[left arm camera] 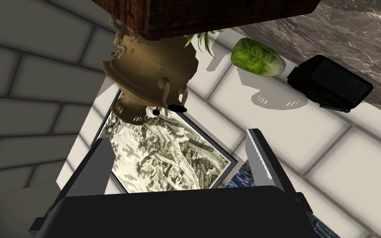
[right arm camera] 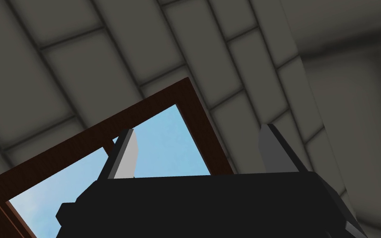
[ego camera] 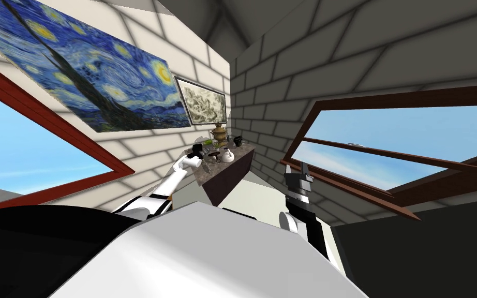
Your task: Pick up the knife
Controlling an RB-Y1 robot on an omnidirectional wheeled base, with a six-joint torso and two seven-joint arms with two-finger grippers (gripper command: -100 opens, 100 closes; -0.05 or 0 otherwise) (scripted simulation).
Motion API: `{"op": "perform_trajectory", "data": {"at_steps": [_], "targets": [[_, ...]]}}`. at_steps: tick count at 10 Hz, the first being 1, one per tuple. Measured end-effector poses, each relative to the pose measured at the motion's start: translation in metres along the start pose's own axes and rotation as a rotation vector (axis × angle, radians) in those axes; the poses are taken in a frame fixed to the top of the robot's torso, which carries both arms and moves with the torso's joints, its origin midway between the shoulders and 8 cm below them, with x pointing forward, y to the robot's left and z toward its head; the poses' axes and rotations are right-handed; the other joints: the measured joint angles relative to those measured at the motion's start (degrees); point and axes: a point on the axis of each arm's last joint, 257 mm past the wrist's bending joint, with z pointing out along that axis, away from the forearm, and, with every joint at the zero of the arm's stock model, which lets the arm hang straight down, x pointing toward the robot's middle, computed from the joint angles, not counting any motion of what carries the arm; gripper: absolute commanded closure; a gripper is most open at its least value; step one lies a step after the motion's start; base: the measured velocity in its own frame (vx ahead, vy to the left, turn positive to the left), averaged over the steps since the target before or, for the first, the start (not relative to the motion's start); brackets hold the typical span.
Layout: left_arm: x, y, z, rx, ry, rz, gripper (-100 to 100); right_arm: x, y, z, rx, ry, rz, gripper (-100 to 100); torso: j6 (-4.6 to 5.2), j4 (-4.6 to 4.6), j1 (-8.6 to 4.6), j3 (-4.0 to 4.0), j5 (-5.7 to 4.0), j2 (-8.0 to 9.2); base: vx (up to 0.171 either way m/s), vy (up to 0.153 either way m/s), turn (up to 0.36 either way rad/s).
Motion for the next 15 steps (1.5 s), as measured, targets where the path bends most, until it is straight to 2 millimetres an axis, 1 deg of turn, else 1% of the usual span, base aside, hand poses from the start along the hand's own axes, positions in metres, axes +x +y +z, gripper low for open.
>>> {"op": "perform_trajectory", "data": {"at_steps": [1,3,6,7,8,9,11,12,15], "targets": [[0.003,0.008,0.000,-0.023,0.013,0.000,-100,0.000,0.000,0.000,0.000,0.000,0.000,0,-0.01,0.00,-0.05,-0.01,-0.01,-0.02,-0.024,0.034,-0.082],[0.003,0.020,0.009,-0.075,0.042,-0.003,-100,0.000,0.000,0.000,0.000,0.000,0.000,0,0.01,-0.01,-0.01,-0.02,-0.01,-0.04,-0.017,0.025,-0.042],[0.004,0.035,0.016,-0.143,0.084,-0.008,-100,0.000,0.000,0.000,0.000,0.000,0.000,0,0.00,-0.01,-0.01,-0.03,0.00,-0.06,-0.015,0.029,-0.052],[0.006,0.041,0.015,-0.161,0.097,-0.008,-100,0.000,0.000,0.000,0.000,0.000,0.000,0,-0.02,-0.01,-0.05,-0.03,-0.01,-0.07,-0.015,0.028,-0.073],[0.005,0.045,0.018,-0.183,0.112,-0.013,-100,0.000,0.000,0.000,0.000,0.000,0.000,0,0.02,-0.01,-0.04,-0.04,-0.02,-0.07,-0.019,0.031,-0.064],[0.009,0.053,0.020,-0.212,0.132,-0.015,-100,0.000,0.000,0.000,0.000,0.000,0.000,0,0.00,-0.01,-0.03,-0.03,0.00,-0.06,-0.011,0.016,-0.003],[0.010,0.059,0.022,-0.248,0.160,-0.022,-100,0.000,0.000,0.000,0.000,0.000,0.000,0,0.02,-0.01,-0.02,-0.05,-0.01,-0.09,-0.011,0.035,-0.067],[0.012,0.067,0.023,-0.278,0.181,-0.026,-100,0.000,0.000,0.000,0.000,0.000,0.000,0,0.00,-0.02,-0.01,-0.05,0.00,-0.09,-0.007,0.017,-0.005],[0.019,0.081,0.023,-0.344,0.233,-0.038,-100,0.000,0.000,0.000,0.000,0.000,0.000,0,-0.02,-0.02,-0.02,-0.05,0.00,-0.09,-0.009,0.027,-0.040]]}}
